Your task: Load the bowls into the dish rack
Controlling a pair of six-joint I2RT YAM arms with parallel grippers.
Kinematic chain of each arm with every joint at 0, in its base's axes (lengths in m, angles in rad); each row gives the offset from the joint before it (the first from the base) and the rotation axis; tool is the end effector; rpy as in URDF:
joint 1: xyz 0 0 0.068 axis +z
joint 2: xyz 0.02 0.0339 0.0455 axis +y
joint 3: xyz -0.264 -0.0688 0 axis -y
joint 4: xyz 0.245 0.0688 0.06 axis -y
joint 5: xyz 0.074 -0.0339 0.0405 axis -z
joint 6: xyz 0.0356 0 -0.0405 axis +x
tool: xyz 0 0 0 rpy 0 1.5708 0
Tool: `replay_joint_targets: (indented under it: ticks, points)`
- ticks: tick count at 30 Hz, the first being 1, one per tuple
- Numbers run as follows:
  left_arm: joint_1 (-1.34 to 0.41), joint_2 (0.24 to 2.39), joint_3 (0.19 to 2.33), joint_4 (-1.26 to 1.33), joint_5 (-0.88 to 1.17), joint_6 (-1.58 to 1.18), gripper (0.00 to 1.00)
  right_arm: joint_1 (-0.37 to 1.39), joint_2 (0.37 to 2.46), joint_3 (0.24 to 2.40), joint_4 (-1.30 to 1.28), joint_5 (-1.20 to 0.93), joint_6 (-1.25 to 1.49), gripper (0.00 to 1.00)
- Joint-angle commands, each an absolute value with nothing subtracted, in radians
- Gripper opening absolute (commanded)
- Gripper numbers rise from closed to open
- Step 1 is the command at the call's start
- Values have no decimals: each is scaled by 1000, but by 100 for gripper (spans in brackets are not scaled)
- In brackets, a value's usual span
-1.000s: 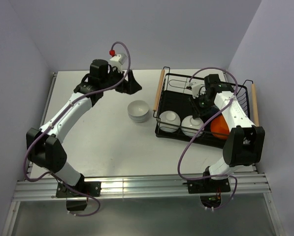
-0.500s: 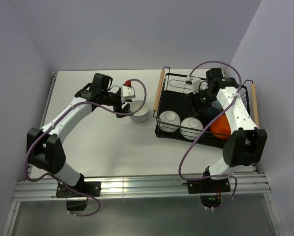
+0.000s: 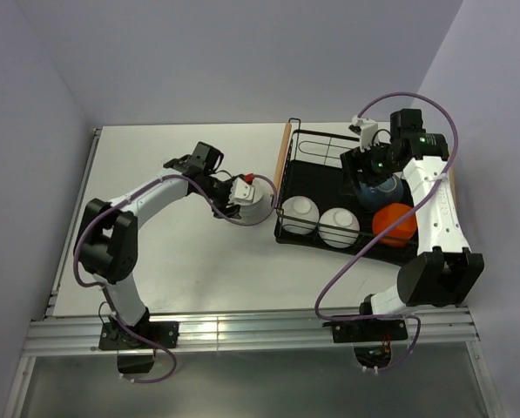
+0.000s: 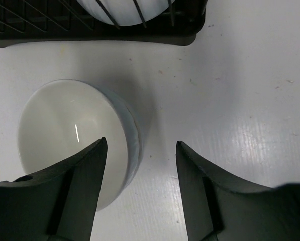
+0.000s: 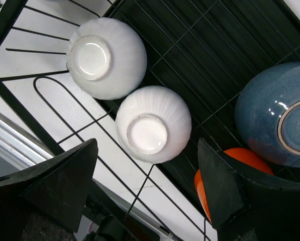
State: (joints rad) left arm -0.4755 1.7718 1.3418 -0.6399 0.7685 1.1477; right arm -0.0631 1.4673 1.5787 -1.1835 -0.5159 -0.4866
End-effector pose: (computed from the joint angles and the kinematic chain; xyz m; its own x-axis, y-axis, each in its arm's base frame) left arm 0.3161 -0.1906 0.2372 0.2505 0.6084 -0.7531 0.9681 -0.1664 0.1875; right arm 0.2803 -0.0001 0.3708 -0.6903 -0.3640 -0.6254 -0.5695 0.8064 0.1593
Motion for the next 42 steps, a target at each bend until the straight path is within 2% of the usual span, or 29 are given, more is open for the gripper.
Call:
replay_joint_targets:
  ticks: [1,7,18,21,22,26,36,42]
  points:
    - [-480,1822,1410,-617,756,1195,62,-75,1422,1611,-1213,-546,-480,87]
    - [-482,1884,1468,-629,747,1187,53,-89,1411,1624,-1227,-555,-485,88]
    - [-491,1908,1491,-681,729,1193,27,-109,1420,1640,-1246,-578,-511,87]
    - [-492,1917,1511,-718,727,1196,19,-112,1422,1646,-1255,-586,-517,87]
    - [-494,1921,1517,-730,729,1195,12,-110,1420,1649,-1256,-587,-515,87]
    - [-500,1904,1516,-724,710,1154,0,-114,1419,1652,-1258,-597,-514,87]
    - [-511,1729,1463,-583,672,1036,0,-115,1408,1710,-1250,-649,-477,87]
    - [-511,1608,1460,-560,661,999,0,-115,1387,1752,-1162,-658,-378,89]
